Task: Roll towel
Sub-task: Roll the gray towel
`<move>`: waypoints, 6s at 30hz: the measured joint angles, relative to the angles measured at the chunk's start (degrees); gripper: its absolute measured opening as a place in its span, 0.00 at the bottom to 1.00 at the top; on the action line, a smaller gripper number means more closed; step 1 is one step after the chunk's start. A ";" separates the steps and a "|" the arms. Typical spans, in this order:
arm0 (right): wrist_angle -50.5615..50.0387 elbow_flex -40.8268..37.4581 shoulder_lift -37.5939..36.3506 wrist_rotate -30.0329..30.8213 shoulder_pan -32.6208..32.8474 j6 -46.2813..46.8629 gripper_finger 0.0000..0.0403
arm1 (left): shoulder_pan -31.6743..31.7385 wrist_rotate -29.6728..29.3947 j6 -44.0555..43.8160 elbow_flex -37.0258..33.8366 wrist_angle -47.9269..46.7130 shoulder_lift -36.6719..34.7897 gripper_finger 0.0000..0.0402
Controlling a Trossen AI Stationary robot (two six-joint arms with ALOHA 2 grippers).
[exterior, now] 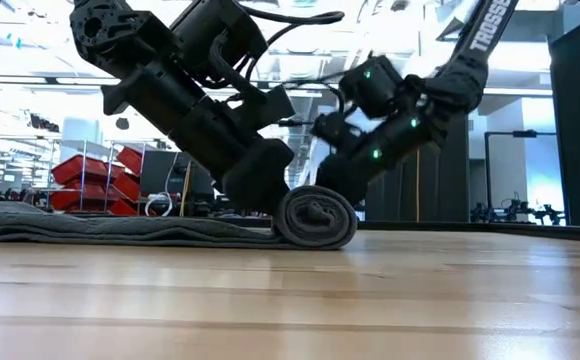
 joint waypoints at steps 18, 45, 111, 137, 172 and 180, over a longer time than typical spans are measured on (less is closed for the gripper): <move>-7.88 0.06 -7.99 -0.09 13.71 7.88 0.00 | 0.89 -1.29 0.59 0.00 1.70 0.00 0.43; 2.46 -3.83 -5.10 5.46 21.85 9.86 0.00 | 1.25 -0.74 2.29 0.02 2.79 0.00 0.43; -2.53 -3.86 -3.42 -6.38 8.07 -0.74 0.00 | 1.22 -0.35 0.93 0.02 4.88 0.02 0.43; -6.79 -3.94 -8.59 -6.15 6.73 -2.31 0.00 | 1.29 -0.44 -0.06 0.04 5.20 0.02 0.43; 18.60 -14.12 -2.73 -9.09 6.72 7.02 0.45 | 1.31 -0.50 -0.21 0.10 5.00 -0.02 0.43; 17.89 -14.12 -1.89 -9.12 6.60 4.14 0.64 | 1.31 -0.46 -0.21 0.09 5.05 -0.02 0.43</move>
